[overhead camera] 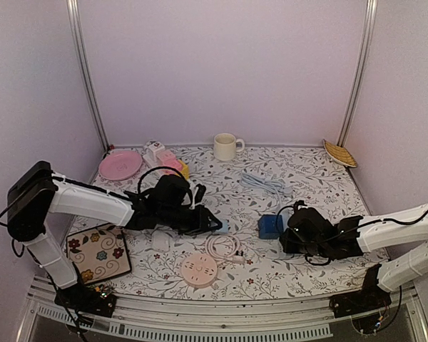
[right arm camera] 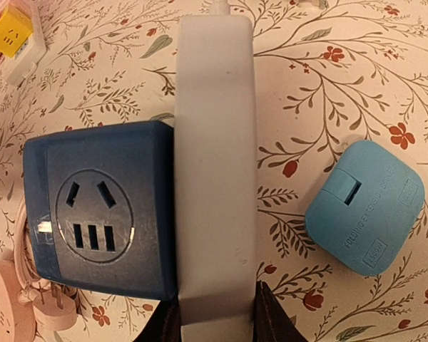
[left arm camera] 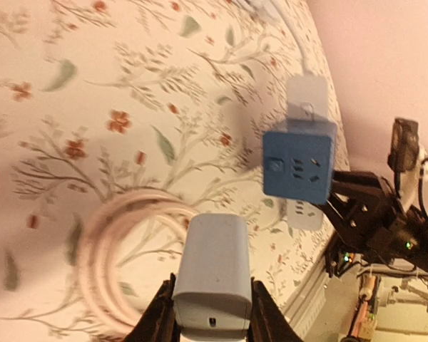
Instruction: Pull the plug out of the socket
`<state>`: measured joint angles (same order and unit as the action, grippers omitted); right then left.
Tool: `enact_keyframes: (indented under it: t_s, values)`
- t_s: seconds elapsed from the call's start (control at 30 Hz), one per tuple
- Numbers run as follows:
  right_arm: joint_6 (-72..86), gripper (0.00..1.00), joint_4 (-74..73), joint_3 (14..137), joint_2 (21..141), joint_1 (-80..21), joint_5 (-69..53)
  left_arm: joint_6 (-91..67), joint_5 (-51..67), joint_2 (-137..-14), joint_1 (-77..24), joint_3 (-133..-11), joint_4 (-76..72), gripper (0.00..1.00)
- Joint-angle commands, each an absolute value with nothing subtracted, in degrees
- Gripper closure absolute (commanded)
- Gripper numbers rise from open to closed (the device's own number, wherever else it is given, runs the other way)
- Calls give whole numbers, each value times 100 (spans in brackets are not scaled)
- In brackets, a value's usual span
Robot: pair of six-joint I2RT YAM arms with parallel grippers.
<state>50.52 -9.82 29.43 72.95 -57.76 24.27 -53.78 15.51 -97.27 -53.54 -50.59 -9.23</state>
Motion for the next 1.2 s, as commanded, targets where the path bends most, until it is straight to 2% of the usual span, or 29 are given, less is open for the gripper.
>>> enact_keyframes:
  t_s: [0.0, 0.23, 0.6, 0.77, 1.03, 1.17]
  values:
    - [4916, 96, -524, 3213, 7116, -5810, 2267, -4948, 1188, -9332, -4737, -4712, -539, 100]
    - [4835, 96, -249, 3355, 7347, -5818, 1772, -4621, 1105, -9309, -4290, -4676, -257, 98]
    - [4830, 96, -24, 3402, 7462, -5869, 1516, -4597, 1081, -9524, -4141, -4491, -362, 83]
    - [4827, 96, -9, 3406, 7453, -5879, 1494, -4562, 999, -9475, -4125, -4390, -343, 71]
    - [4859, 96, -1, 3379, 7432, -5875, 1470, -4513, 741, -9188, -4119, -4246, -147, 40]
    - [4869, 96, 0, 3366, 7380, -5874, 1468, -4474, 566, -8919, -4120, -4228, 17, 29]
